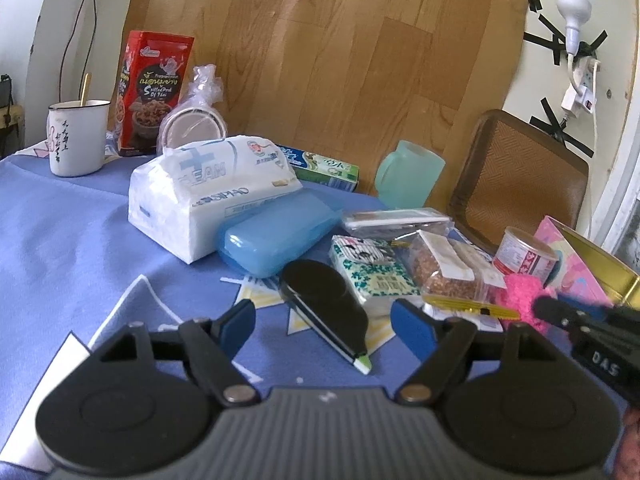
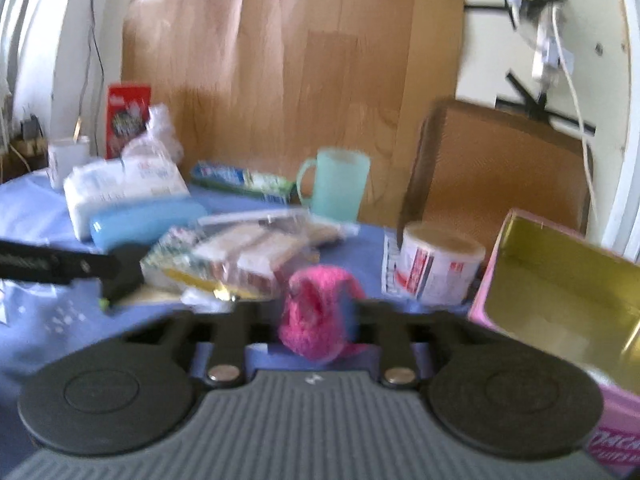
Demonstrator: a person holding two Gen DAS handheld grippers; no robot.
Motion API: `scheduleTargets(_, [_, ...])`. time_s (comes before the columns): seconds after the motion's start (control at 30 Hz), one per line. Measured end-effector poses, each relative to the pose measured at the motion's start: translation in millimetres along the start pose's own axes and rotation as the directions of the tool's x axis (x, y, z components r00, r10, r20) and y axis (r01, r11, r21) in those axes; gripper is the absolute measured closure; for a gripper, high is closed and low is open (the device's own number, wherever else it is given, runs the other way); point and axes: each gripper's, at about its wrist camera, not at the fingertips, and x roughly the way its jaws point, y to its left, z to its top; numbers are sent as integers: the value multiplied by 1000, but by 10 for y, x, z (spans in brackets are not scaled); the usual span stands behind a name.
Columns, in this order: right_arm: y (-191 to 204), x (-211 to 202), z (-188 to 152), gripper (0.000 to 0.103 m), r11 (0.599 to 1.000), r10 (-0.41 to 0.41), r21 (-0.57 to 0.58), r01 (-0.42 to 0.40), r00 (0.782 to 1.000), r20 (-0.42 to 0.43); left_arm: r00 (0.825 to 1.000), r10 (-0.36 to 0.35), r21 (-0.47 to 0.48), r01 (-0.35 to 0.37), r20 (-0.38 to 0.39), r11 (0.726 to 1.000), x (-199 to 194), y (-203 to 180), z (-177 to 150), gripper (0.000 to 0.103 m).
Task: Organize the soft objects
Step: 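Carry the pink pouf into the pink tin and release it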
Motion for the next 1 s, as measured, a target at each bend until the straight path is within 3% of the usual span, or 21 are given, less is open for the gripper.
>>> scheduleTargets(0.13, [-106,-241,-50,96,997,4,77,-6,1000,30,1000,-1,-1,1,2,1000,-2,3,2,24])
scheduleTargets(0.3, [-208,-855,-136,96,978,115,161,-132,987,112,1000,-9,5,9,5,1000,-19,-1,3,21])
scheduleTargets(0.37, [-212,-1019,-238,88,972,175,142,-187,980,98,999,-27,23,27,-27,999,-8,-43,11,21])
scheduleTargets(0.4, [-201,-1040,-278,83,969,192,139,-202,978,83,997,-52,29,54,-56,998,-8,-80,13,21])
scheduleTargets(0.47, [-208,-1057,-389,35,967,202,147,-207,978,48,986,-133,8,135,-103,991,-45,-159,-3,22])
scheduleTargets(0.53, [-232,-1022,-483,25,967,195,162,-196,981,20,954,-258,-13,259,-152,966,-114,-298,-24,22])
scheduleTargets(0.6, [-243,-960,-516,23,953,245,186,-238,969,-14,911,-359,-3,366,-201,931,-183,-472,-34,25])
scheduleTargets(0.77, [-135,-903,-561,23,943,315,136,-305,947,-62,815,-481,2,509,-324,861,-254,-743,-91,47])
scheduleTargets(0.83, [-113,-866,-628,29,940,326,133,-313,940,-95,795,-477,-1,515,-375,857,-224,-796,-162,49])
scheduleTargets(0.9, [-104,-886,-671,51,947,308,123,-297,948,-81,772,-487,-20,526,-409,850,-185,-830,-223,56])
scheduleTargets(0.93, [-100,-895,-665,54,944,317,119,-307,945,-75,764,-485,-27,525,-425,851,-156,-858,-245,57])
scheduleTargets(1.0, [-119,-918,-661,55,951,293,115,-285,955,-52,765,-492,-21,532,-415,846,-152,-943,-197,58])
